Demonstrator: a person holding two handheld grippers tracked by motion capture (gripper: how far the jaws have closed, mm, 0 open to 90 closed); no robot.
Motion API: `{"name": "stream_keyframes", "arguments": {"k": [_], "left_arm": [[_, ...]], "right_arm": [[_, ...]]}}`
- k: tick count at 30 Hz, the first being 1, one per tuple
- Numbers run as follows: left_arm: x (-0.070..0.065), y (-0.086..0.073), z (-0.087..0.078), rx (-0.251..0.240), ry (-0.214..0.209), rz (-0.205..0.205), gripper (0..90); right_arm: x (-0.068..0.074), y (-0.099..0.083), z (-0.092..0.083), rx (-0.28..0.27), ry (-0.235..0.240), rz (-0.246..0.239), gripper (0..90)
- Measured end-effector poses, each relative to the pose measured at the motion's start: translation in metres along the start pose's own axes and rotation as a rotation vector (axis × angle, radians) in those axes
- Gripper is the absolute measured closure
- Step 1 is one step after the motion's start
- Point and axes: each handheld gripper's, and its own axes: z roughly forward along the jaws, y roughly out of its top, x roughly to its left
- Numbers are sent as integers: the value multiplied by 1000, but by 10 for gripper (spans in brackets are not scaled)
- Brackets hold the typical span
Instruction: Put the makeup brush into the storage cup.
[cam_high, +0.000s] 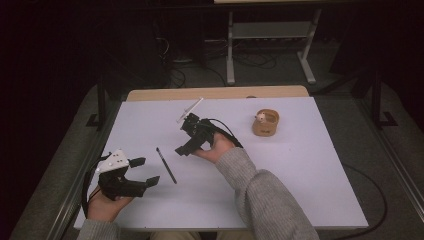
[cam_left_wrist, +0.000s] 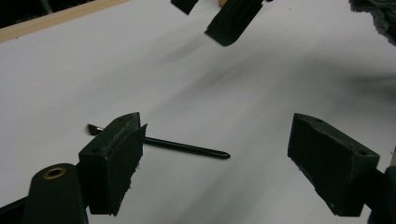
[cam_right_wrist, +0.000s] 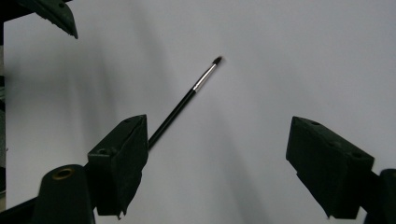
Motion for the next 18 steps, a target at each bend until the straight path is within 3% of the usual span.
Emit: {"name": "stream_keyframes", "arguments": {"k": [18], "left_arm": [[2,-3,-1,8,3,-3,175]], "right_arm": [[11,23,52,82,18,8,253]]}}
